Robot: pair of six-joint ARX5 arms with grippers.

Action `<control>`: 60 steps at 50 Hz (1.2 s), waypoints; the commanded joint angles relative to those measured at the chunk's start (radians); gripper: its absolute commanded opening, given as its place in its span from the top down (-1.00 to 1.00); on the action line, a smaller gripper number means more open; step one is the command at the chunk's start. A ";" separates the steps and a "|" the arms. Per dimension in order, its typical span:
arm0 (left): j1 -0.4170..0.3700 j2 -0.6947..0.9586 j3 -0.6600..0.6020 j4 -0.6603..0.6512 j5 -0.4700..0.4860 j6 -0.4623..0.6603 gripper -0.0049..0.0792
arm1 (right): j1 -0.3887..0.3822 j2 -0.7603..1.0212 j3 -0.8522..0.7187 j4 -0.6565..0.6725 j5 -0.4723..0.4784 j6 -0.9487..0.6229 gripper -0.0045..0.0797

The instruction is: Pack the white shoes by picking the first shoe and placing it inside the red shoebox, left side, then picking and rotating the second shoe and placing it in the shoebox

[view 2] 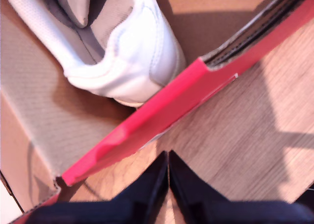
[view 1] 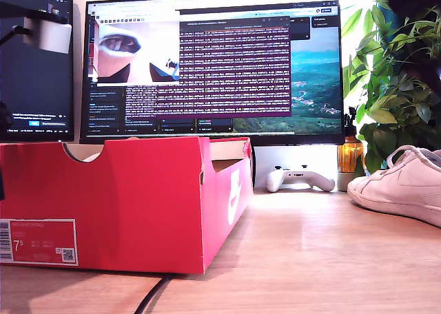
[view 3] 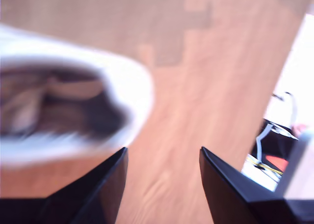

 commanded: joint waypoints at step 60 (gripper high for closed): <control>0.002 0.010 -0.010 0.007 0.001 0.000 0.93 | -0.058 0.007 -0.148 0.212 -0.034 0.029 -0.12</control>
